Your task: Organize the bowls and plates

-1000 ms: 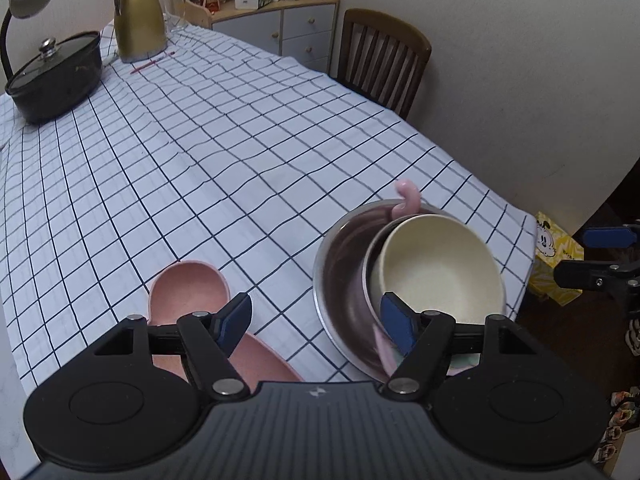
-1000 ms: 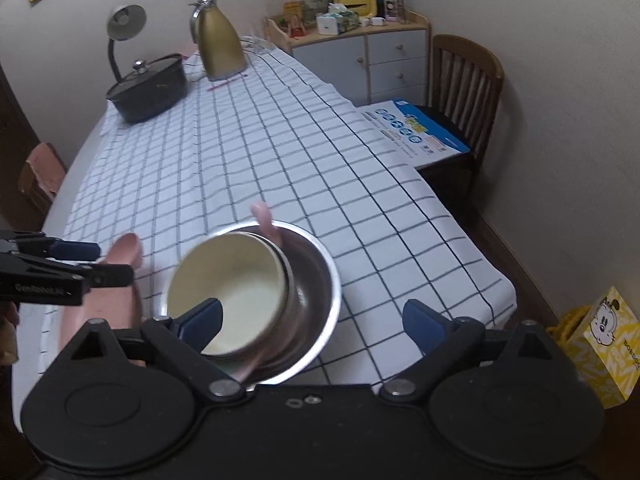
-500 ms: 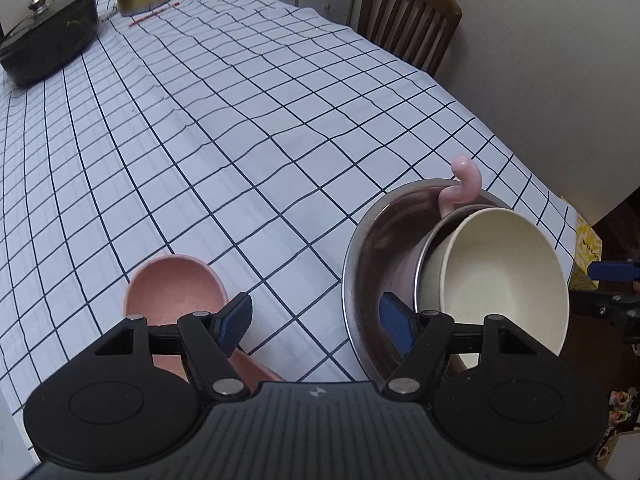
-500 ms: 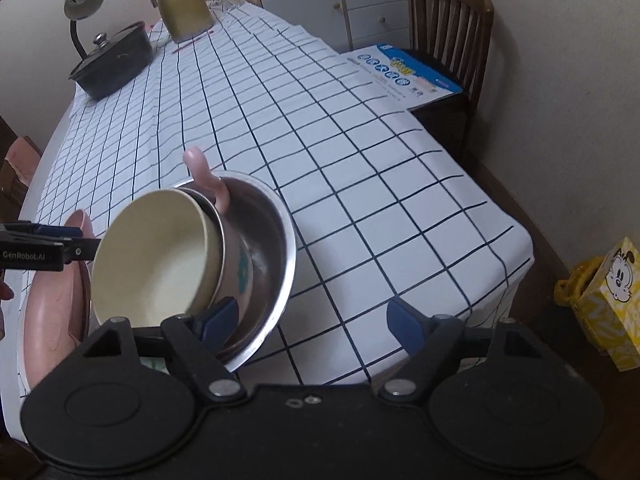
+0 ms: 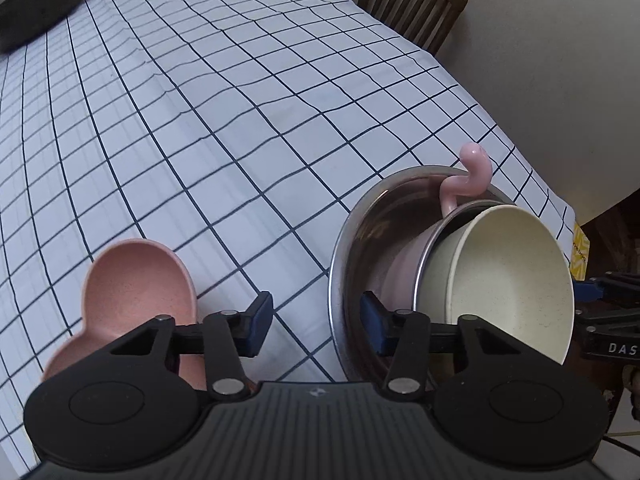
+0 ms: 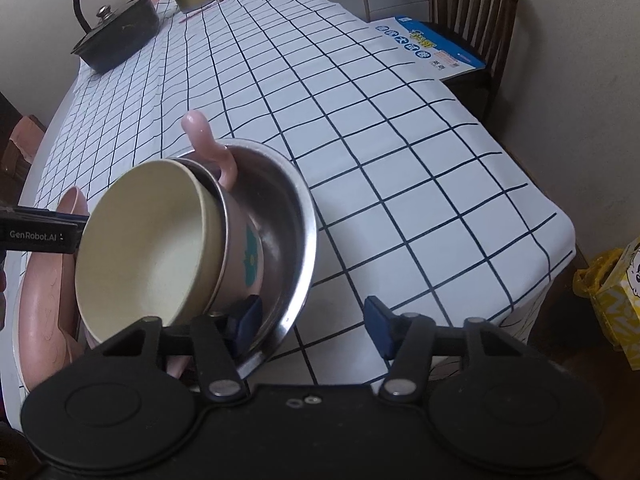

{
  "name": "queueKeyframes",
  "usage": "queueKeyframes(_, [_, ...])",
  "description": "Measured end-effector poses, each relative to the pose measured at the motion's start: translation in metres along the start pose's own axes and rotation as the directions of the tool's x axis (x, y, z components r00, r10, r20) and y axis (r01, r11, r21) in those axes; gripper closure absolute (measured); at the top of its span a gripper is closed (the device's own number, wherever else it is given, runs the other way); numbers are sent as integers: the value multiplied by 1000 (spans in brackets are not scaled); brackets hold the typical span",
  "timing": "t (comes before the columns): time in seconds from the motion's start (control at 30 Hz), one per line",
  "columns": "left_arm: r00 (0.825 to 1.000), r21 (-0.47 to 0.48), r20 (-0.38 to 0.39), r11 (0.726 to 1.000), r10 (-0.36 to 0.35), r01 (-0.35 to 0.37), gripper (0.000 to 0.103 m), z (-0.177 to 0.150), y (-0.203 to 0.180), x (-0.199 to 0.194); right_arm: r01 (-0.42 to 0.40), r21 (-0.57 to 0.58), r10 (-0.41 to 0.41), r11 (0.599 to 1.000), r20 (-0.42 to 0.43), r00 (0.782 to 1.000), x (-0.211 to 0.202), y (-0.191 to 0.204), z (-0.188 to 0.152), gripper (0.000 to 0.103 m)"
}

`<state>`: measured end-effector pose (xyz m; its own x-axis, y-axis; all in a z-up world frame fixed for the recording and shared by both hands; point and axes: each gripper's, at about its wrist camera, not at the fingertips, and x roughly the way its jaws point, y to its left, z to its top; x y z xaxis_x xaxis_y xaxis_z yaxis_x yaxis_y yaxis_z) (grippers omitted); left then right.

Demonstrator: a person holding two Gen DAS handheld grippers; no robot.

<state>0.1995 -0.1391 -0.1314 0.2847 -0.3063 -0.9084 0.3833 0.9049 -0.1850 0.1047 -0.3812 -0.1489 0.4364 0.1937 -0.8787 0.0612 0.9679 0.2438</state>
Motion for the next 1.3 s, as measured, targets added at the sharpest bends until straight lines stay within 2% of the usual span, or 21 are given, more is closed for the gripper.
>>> queueKeyframes(0.13, [1000, -34, -15, 999, -25, 25, 68, 2, 2, 2, -7, 4, 7, 1000, -10, 1000, 4, 2, 2, 54])
queueKeyframes(0.23, [998, -75, -30, 996, -51, 49, 78, 3, 5, 5, -12, 13, 12, 1000, -20, 1000, 7, 2, 4, 62])
queueKeyframes(0.27, [998, -89, -32, 994, -60, 57, 84, 3, 6, 5, -15, 17, 15, 1000, -23, 1000, 7, 3, 5, 64])
queueKeyframes(0.47, [996, -122, -45, 990, -81, 75, 93, 1, 5, 7, -24, 32, 25, 999, -50, 998, 11, 6, 6, 72])
queueKeyframes(0.7, [997, -122, -43, 991, -69, 64, 93, 1, 4, 6, -19, 27, 21, 999, -68, 997, 13, 12, 10, 86])
queueKeyframes(1.03, [998, -117, -24, 992, -58, 54, 93, -2, 5, 0, -26, 2, 26, 1000, -53, 998, 12, 13, 11, 88])
queueKeyframes(1.3, [999, -122, 4, 991, -54, 54, 93, 0, 5, -21, -47, -3, 47, 999, -36, 998, -3, 14, 17, 88])
